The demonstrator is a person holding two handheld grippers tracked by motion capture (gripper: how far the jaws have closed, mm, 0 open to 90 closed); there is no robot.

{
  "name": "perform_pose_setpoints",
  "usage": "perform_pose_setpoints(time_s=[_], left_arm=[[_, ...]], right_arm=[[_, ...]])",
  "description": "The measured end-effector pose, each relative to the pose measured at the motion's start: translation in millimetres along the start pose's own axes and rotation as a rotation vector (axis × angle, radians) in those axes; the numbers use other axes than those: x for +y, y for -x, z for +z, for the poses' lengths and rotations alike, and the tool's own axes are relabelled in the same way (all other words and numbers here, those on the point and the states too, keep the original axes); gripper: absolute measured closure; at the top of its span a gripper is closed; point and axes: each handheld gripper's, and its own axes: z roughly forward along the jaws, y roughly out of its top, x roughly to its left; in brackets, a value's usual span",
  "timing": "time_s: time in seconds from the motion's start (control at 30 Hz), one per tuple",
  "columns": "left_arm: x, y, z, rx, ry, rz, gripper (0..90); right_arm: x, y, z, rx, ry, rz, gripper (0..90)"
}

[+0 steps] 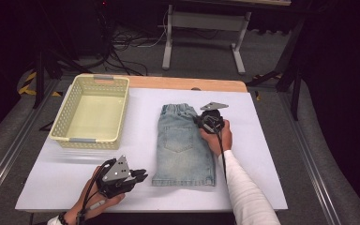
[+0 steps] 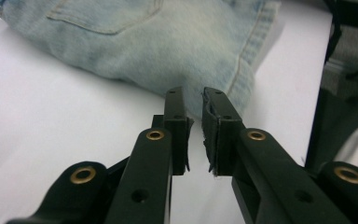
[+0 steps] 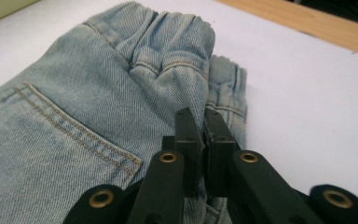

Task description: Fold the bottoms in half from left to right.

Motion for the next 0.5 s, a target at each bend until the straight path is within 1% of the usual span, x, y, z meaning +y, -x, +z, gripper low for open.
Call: perform_pose_setpoints(time_s=[0.1, 0.13, 0.2, 0.23, 0.3, 0.33, 0.37, 0.43, 0.5], left_arm=[[4.4, -0.6, 14.2, 0.000, 0.008, 0.005, 80.3], [6.5, -1.0, 21.1, -0.008, 0.005, -0.002, 80.3], [12.2, 0.0, 36.9, -0.003, -0.007, 0.017, 79.9], [14.3, -0.5, 43.5, -0.001, -0.014, 0.026, 79.9], [16.2, -2.5, 53.8, -0.007, -0.031, 0.035, 79.9], [16.0, -3.3, 58.0, -0.004, -0.037, 0.043, 80.0], [15.3, -3.4, 61.1, -0.010, -0.050, 0.043, 80.3], [13.5, -2.7, 65.6, -0.007, -0.063, 0.047, 80.3], [11.3, -2.2, 70.5, -0.007, -0.087, 0.054, 80.3]], right_arm=[[1.8, 1.2, -5.5, -0.008, 0.016, 0.010, 85.8], [2.1, 1.1, -6.7, -0.013, 0.020, 0.010, 85.8], [1.7, -1.6, -9.9, -0.015, 0.024, 0.034, 85.9], [1.7, -4.7, -11.7, -0.023, 0.026, 0.029, 86.0], [2.7, -9.2, -15.4, -0.049, 0.031, 0.002, 86.0], [3.8, -9.8, -17.6, -0.052, 0.040, -0.004, 86.1], [4.6, -8.8, -19.6, -0.054, 0.049, -0.001, 86.1], [5.9, -5.1, -23.5, -0.062, 0.064, 0.006, 86.1], [6.2, 0.0, -26.3, -0.069, 0.069, 0.013, 86.1]])
